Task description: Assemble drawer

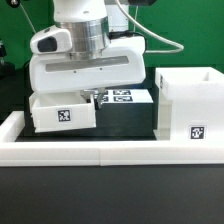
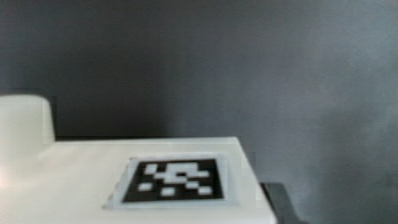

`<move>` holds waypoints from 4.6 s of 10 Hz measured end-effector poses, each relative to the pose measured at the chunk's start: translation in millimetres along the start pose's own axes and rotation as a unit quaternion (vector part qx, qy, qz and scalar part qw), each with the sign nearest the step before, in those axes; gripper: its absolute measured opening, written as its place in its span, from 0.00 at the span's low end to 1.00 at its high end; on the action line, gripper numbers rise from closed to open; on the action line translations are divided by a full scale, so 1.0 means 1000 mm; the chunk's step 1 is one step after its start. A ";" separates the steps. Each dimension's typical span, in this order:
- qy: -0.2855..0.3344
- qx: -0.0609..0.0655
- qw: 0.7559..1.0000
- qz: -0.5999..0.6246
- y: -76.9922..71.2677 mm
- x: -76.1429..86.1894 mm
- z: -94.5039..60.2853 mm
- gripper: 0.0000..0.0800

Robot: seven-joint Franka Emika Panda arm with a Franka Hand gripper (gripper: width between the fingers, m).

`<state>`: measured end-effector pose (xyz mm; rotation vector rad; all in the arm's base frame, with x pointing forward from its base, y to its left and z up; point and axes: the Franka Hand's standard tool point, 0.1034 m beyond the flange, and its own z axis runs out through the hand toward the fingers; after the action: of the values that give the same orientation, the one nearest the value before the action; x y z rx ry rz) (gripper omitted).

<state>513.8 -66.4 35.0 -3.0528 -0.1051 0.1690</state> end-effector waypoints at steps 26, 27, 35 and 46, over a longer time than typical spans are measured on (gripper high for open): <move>-0.033 -0.045 0.772 -0.633 0.006 0.001 0.012 0.06; -0.033 -0.046 0.771 -0.635 0.006 0.001 0.012 0.06; -0.009 -0.077 0.760 -0.645 0.005 0.008 0.013 0.06; -0.021 -0.098 0.739 -0.666 -0.021 0.020 0.027 0.06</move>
Offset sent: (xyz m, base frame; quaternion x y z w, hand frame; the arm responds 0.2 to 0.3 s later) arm 0.0000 0.0000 0.0000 0.0000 0.0000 -0.1938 0.9810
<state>529.3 -41.8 8.4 -2.2992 -2.2290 0.0986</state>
